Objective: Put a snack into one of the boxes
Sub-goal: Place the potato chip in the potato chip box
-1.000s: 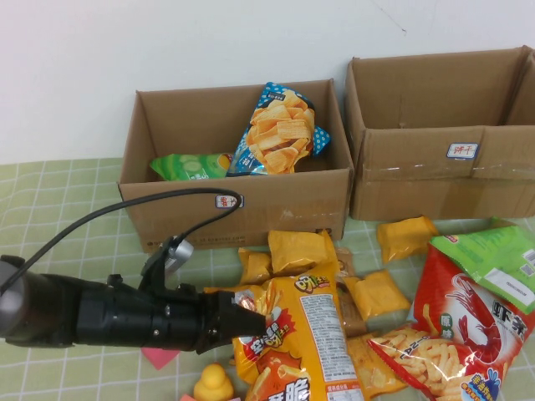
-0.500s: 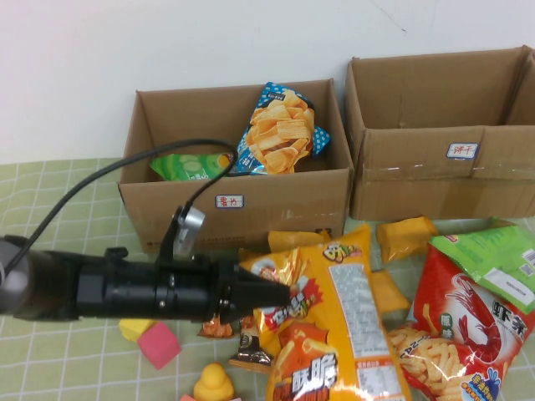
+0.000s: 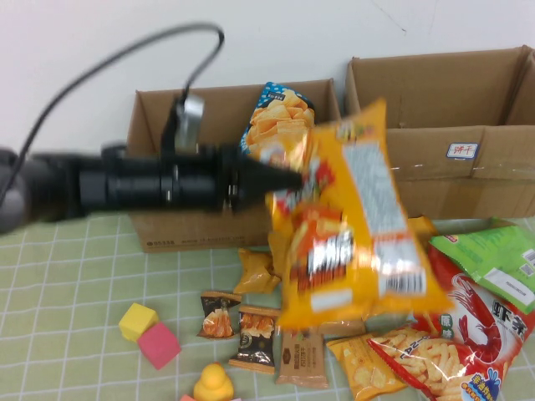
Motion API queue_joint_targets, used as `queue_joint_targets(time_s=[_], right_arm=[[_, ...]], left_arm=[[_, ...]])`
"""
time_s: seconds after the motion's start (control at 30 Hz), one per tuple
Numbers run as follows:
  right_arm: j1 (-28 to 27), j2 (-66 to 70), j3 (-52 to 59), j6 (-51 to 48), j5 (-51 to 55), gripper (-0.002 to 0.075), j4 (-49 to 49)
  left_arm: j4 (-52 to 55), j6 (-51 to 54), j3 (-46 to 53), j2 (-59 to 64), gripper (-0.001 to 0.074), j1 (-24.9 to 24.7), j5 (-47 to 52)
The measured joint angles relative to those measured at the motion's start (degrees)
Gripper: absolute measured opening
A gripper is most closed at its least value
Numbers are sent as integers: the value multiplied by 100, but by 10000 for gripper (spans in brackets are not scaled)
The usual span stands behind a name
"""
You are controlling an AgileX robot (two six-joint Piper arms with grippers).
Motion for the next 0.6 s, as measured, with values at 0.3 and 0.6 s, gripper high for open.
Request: queue_joint_targets(time_s=[0.3, 0.6], right_arm=[[0, 0, 5, -9, 0, -2, 0], [0, 0, 5, -9, 0, -2, 0]], left_arm=[[77, 755, -2388, 0, 29, 131, -1563], [-10, 939, -2797, 80, 29, 625, -3266]])
